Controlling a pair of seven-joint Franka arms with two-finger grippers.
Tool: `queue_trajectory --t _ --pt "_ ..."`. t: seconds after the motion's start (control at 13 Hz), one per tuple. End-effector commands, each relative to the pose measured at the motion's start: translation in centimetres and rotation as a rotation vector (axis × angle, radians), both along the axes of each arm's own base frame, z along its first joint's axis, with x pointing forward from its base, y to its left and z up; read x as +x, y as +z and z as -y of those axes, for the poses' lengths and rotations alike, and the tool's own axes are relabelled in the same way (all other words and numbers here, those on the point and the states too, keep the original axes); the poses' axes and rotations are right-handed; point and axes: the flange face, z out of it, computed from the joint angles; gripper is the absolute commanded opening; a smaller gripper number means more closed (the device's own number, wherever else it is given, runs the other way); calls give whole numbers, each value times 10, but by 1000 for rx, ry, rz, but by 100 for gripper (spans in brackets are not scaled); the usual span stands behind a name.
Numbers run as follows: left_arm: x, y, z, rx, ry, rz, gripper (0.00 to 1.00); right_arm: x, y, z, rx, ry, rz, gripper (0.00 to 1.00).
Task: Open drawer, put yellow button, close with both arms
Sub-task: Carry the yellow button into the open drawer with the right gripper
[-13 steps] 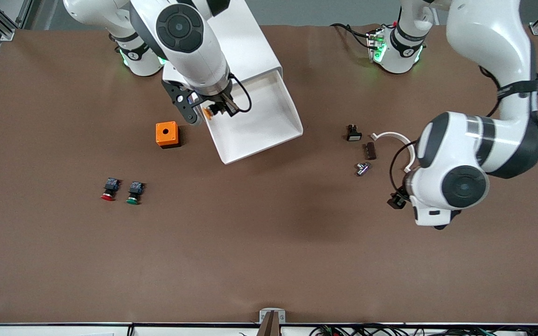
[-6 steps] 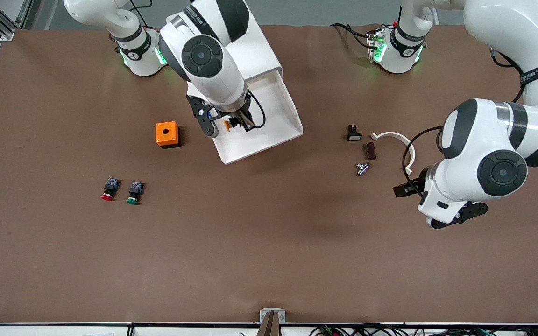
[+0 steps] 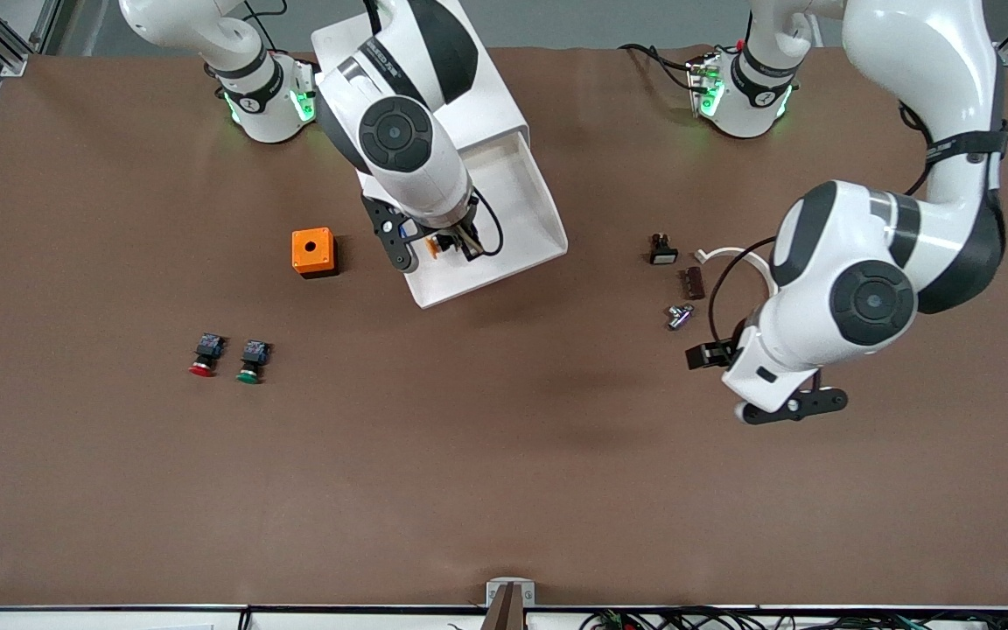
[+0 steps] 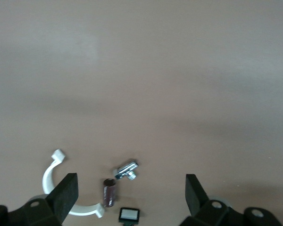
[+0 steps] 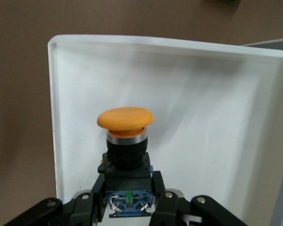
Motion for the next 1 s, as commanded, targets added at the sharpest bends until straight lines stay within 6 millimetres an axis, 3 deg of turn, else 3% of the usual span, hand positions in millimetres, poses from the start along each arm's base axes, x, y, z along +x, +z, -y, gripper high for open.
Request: queue_trajectory --t 0.0,0.15,0.31,0.46,0.62,0.77,0.85,0.92 --pt "-9 -13 -9 11 -37 -11 100 -6 -9 -13 6 -5 -13 18" --pt "-16 -14 -11 16 -39 -22 100 -7 -14 -15 6 -2 -14 20" --pt "-31 1 -12 18 -41 -19 100 -10 -22 -21 -1 5 -19 22" --pt "-42 -4 -25 21 -33 -27 100 -12 -28 -24 -6 13 -24 34" --pt "-58 -3 -22 19 -41 -7 100 -13 -28 -24 -7 16 -25 41" --pt "-62 -7 -23 14 -43 14 100 -13 -29 -23 -12 21 -31 67" --pt "-59 -10 -22 9 -44 27 100 -14 -29 -23 -14 22 -33 100" --pt "-61 -15 -16 4 -54 34 100 -15 -28 -24 -14 25 -33 100"
